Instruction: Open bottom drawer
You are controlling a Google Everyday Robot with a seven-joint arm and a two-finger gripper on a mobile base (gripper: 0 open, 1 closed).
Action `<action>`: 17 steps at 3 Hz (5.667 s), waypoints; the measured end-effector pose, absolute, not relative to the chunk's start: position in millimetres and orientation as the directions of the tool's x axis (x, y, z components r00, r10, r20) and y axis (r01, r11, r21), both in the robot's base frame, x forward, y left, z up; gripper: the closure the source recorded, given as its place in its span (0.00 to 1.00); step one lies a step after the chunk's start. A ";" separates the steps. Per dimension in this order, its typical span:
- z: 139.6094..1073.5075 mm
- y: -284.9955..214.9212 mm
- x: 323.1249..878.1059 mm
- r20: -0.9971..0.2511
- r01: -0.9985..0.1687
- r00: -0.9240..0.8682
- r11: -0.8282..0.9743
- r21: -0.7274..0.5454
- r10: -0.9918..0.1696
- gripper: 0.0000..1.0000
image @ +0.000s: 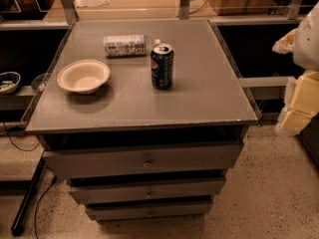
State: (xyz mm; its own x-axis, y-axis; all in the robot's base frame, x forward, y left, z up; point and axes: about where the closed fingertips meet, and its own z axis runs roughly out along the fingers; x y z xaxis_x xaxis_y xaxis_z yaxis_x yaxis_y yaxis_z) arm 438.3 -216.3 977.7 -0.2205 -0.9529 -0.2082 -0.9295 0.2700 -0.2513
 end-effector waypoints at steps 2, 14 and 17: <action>977.7 -216.3 438.3 -0.208 -0.929 -0.220 0.270 -0.251 -0.953 0.17; 855.4 -145.9 383.9 -0.206 -0.943 -0.202 0.247 -0.222 -0.958 1.00; 806.2 -133.3 364.1 -0.240 -0.953 -0.223 0.262 -0.150 -0.945 1.00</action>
Offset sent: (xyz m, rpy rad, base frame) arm 0.0000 0.0000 0.0000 0.0000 0.0000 0.0000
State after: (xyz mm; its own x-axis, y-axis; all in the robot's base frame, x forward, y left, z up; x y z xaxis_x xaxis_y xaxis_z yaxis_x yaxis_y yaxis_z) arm 364.1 -133.3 806.2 -0.2225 -0.9450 -0.2397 -0.9533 0.2624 -0.1497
